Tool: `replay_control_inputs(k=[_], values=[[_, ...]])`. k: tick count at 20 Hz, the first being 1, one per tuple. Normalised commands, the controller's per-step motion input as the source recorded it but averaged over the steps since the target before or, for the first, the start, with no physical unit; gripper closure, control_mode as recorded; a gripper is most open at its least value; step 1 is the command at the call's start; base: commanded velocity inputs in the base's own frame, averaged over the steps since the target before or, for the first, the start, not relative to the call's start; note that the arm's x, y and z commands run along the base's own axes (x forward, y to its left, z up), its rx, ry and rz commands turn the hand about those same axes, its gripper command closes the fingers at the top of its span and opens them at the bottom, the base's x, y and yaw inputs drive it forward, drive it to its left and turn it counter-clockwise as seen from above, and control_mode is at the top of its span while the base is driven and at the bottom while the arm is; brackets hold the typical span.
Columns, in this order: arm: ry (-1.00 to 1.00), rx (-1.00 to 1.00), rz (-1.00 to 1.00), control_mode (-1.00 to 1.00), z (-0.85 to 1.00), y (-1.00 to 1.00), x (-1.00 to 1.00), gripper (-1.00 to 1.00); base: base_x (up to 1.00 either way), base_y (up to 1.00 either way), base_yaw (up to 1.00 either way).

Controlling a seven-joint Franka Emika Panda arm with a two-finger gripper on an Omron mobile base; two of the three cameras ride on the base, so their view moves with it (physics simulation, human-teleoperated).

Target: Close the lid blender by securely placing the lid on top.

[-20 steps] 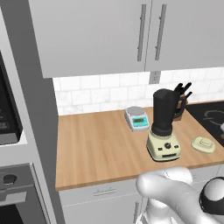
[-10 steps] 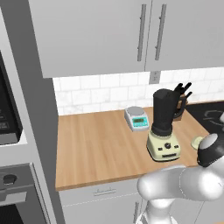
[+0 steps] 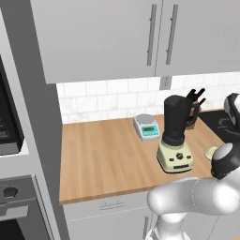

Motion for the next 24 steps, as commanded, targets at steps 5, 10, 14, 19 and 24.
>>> replay_control_inputs(k=[5,10,14,19,24], values=[[-0.01,0.01,0.13,-1.00,-0.01,-0.01,0.00,-1.00,0.00,0.00,0.00],[-0.12,0.13,-0.03,-1.00,-0.15,0.00,0.05,-1.00,0.00,0.00,0.00],[-0.19,0.22,-0.02,-1.00,-0.18,-0.05,0.12,-1.00,0.00,0.00,0.00],[-0.21,0.20,0.00,-1.00,-0.16,-0.13,0.23,-1.00,0.00,0.00,0.00],[-0.15,0.02,0.01,-1.00,-0.02,-0.21,0.39,-1.00,0.00,0.00,0.00]])
